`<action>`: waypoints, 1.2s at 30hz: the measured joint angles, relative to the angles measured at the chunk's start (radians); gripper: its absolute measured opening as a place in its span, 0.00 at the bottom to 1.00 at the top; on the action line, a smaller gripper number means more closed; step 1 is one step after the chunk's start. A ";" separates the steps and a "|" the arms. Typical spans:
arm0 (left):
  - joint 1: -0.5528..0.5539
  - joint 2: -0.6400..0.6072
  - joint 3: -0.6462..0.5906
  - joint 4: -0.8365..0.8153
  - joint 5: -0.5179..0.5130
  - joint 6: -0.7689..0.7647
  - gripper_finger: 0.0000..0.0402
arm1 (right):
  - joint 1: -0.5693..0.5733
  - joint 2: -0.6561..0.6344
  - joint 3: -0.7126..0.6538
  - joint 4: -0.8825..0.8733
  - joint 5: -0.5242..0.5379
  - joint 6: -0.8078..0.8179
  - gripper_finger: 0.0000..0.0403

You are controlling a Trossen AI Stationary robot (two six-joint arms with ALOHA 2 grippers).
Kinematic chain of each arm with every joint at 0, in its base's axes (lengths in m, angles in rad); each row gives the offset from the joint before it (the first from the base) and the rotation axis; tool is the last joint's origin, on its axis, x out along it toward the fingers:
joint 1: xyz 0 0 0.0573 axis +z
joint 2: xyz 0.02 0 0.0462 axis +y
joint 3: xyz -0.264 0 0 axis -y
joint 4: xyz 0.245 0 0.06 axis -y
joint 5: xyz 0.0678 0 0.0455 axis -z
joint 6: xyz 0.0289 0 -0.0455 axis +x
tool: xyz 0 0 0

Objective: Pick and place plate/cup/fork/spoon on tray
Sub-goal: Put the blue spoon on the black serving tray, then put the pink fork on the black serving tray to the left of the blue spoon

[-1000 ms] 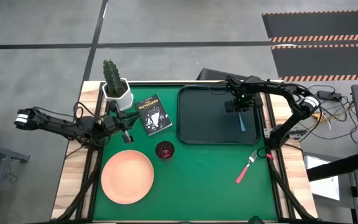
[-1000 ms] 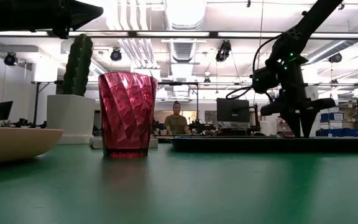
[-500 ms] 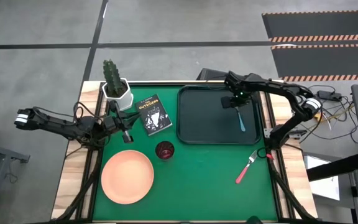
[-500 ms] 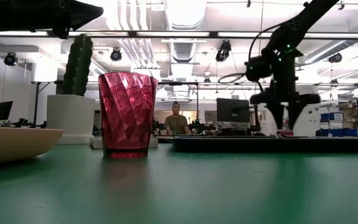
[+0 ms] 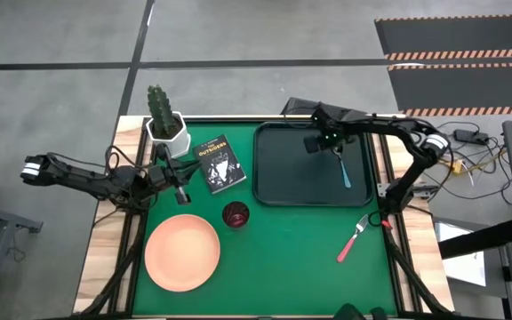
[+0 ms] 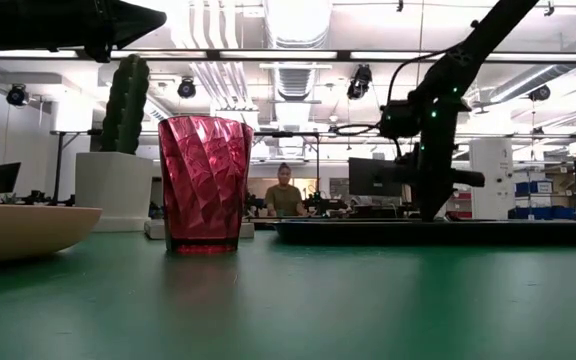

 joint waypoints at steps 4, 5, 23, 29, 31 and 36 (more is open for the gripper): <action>0.000 0.000 0.000 -0.006 0.000 0.000 0.04 | -0.002 0.010 0.000 -0.017 0.042 0.001 0.02; 0.000 0.000 0.000 -0.009 0.000 0.000 0.04 | -0.002 0.011 0.000 -0.022 0.054 0.003 0.02; 0.000 0.000 0.000 -0.017 0.000 0.000 0.04 | 0.008 -0.005 0.009 -0.105 0.119 0.005 0.02; 0.000 0.000 0.000 -0.017 0.000 0.000 0.04 | 0.093 -0.059 0.023 -0.106 0.050 0.049 0.02; 0.000 0.000 0.000 -0.017 0.000 0.000 0.04 | 0.138 -0.088 0.024 -0.105 0.037 0.077 0.02; 0.000 0.000 0.000 -0.018 0.000 0.000 0.04 | 0.289 -0.154 0.024 -0.105 0.021 0.186 0.02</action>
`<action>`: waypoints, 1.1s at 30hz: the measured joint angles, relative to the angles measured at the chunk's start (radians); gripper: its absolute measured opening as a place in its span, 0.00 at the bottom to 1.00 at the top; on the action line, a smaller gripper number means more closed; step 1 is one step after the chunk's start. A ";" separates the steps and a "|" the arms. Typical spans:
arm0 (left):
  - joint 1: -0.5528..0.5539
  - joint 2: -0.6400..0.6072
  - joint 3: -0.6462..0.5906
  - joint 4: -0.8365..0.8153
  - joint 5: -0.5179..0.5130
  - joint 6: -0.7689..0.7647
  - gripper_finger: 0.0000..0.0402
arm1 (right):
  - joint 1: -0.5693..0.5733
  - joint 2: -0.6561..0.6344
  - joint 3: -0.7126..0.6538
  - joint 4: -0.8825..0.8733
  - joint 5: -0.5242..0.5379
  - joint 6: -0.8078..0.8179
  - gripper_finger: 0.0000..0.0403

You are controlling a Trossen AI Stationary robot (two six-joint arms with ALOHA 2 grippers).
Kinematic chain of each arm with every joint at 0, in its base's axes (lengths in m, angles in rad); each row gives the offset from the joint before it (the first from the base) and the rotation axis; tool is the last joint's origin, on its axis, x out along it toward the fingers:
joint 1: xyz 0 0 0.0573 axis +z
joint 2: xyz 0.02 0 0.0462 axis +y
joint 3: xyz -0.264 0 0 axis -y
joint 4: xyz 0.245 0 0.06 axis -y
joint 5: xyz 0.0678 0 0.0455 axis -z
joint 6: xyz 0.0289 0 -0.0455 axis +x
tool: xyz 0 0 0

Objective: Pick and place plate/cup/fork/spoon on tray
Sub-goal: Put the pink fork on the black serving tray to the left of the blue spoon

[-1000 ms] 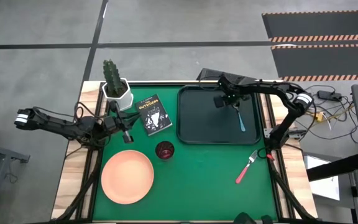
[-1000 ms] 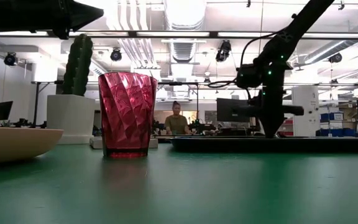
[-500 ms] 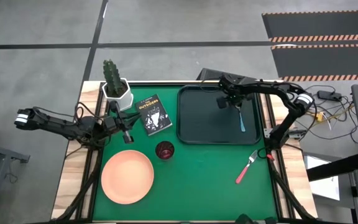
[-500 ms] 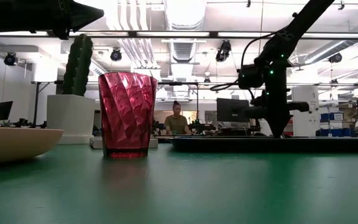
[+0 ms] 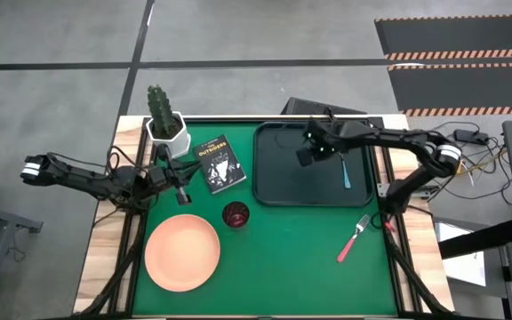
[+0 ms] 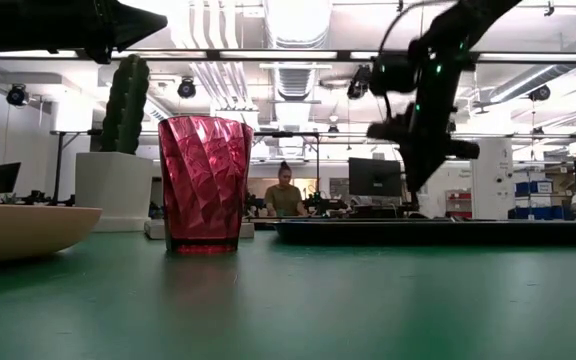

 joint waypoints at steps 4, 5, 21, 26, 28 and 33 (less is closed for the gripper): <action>0.000 0.000 0.000 -0.007 0.000 0.000 0.04 | 0.140 -0.032 0.000 0.001 -0.028 0.110 0.02; 0.000 0.000 0.000 -0.007 0.000 0.000 0.04 | 0.178 -0.036 0.000 0.002 -0.038 0.140 0.02; 0.000 0.000 0.000 -0.026 0.000 0.000 0.04 | 0.738 -0.007 -0.053 -0.001 -0.259 0.849 0.02; 0.000 0.000 0.000 -0.030 0.000 0.000 0.04 | 0.854 -0.020 -0.103 -0.076 -0.261 1.073 0.02; 0.000 0.000 0.000 -0.030 0.000 0.000 0.04 | 0.882 -0.032 -0.123 -0.143 -0.265 1.148 0.02; 0.000 0.000 0.000 -0.029 0.000 0.000 0.04 | 0.923 -0.104 -0.206 -0.190 -0.285 1.279 0.02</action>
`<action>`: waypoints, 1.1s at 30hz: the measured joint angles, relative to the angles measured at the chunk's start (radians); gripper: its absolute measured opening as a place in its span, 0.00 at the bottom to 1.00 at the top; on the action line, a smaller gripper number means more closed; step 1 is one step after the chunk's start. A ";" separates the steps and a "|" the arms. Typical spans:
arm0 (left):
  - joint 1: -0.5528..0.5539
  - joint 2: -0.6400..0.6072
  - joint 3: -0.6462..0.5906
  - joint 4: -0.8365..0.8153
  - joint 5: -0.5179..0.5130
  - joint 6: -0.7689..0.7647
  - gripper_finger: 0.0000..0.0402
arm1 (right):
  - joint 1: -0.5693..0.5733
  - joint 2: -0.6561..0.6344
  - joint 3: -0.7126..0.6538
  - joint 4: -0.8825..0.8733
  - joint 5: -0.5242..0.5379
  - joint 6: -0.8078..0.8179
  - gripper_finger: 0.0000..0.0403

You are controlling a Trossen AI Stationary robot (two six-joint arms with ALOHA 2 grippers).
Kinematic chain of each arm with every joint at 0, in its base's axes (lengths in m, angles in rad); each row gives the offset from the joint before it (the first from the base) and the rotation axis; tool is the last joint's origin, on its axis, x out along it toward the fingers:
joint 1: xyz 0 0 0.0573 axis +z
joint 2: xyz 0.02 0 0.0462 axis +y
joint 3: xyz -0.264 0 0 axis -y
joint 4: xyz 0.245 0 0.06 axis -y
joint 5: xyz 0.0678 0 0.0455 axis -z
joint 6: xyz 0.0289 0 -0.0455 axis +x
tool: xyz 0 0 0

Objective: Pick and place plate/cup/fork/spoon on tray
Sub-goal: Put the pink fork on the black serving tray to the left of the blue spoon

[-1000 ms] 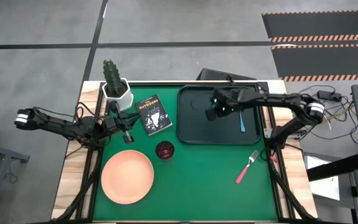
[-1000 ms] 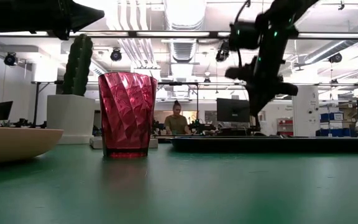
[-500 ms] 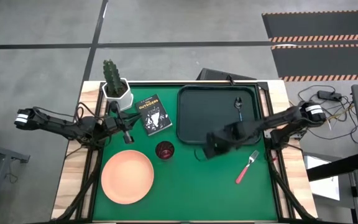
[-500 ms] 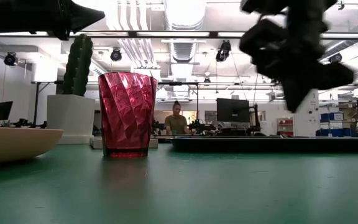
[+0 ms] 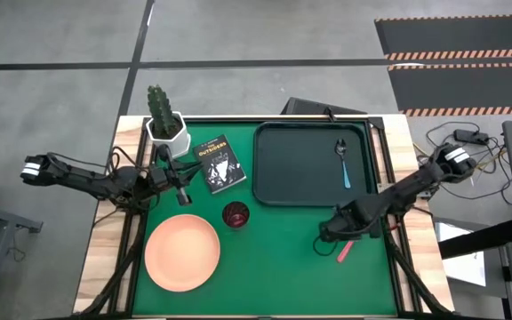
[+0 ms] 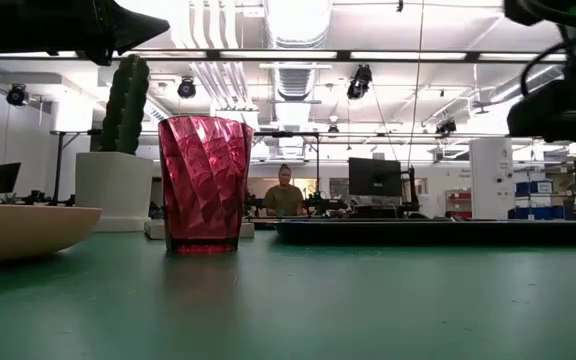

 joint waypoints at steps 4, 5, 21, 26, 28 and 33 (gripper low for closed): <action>0.000 0.000 0.000 0.000 0.000 0.000 0.04 | 0.032 -0.068 -0.050 0.011 0.005 0.050 0.02; 0.000 0.000 0.000 0.000 0.000 0.000 0.04 | 0.042 -0.080 -0.057 0.011 0.013 0.062 0.02; 0.000 0.000 0.000 0.002 0.000 0.000 0.04 | 0.192 -0.085 -0.112 0.019 0.131 0.294 0.41; 0.000 0.000 0.000 0.001 0.000 0.000 0.04 | 0.191 -0.061 -0.128 0.023 0.139 0.311 0.46; 0.000 0.000 0.000 0.000 0.000 0.000 0.04 | 0.191 -0.044 -0.139 0.044 0.139 0.310 0.45; 0.000 0.000 0.000 -0.001 0.000 0.000 0.04 | 0.191 0.001 -0.158 0.127 0.141 0.303 0.39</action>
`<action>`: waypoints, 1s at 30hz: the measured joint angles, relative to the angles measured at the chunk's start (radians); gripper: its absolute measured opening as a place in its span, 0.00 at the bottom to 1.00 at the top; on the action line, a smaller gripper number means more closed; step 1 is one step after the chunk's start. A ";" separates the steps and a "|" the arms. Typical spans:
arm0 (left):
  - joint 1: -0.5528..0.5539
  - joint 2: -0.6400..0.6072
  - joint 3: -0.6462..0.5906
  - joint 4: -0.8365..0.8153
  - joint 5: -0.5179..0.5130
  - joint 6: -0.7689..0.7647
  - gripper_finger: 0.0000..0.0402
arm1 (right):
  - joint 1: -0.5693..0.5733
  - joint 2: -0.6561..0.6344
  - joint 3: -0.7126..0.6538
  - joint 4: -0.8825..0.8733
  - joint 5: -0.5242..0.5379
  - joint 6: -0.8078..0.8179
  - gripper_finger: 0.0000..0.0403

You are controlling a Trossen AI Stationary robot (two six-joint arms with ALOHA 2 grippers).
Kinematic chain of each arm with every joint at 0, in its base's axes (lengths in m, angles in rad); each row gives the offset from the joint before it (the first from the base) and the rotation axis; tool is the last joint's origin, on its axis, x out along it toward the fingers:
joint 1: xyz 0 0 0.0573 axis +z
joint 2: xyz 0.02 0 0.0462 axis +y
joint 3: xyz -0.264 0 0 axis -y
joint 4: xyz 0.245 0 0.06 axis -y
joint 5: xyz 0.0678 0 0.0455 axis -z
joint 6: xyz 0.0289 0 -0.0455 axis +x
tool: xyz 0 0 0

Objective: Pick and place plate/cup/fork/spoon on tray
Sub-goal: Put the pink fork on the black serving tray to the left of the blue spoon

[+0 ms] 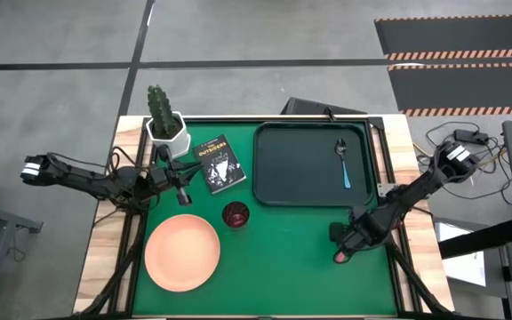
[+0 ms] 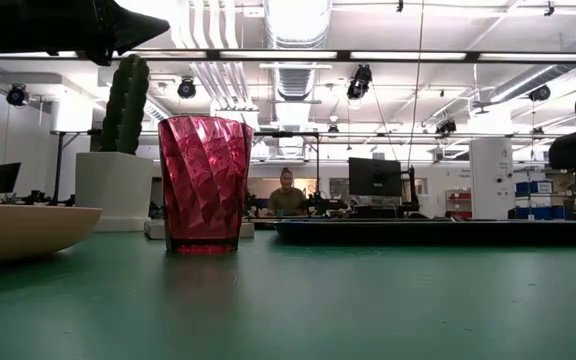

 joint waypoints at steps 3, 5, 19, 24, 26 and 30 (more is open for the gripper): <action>0.000 0.000 0.000 0.000 0.000 0.000 0.04 | 0.000 0.028 0.000 0.014 0.007 -0.013 0.34; 0.000 0.000 0.000 0.000 0.000 0.000 0.04 | 0.000 0.039 0.005 0.016 0.009 -0.022 0.29; 0.000 0.000 0.000 -0.001 0.000 0.000 0.04 | 0.000 0.031 0.022 0.011 0.017 -0.039 0.07; 0.000 0.000 0.000 -0.001 0.000 0.000 0.04 | 0.000 -0.019 0.071 0.023 0.014 -0.072 0.08; 0.000 0.000 0.000 -0.001 0.000 0.000 0.04 | -0.001 -0.033 0.099 0.017 0.020 -0.093 0.08; 0.000 0.000 0.000 0.000 0.000 0.000 0.04 | -0.010 -0.035 0.151 0.016 0.102 -0.132 0.08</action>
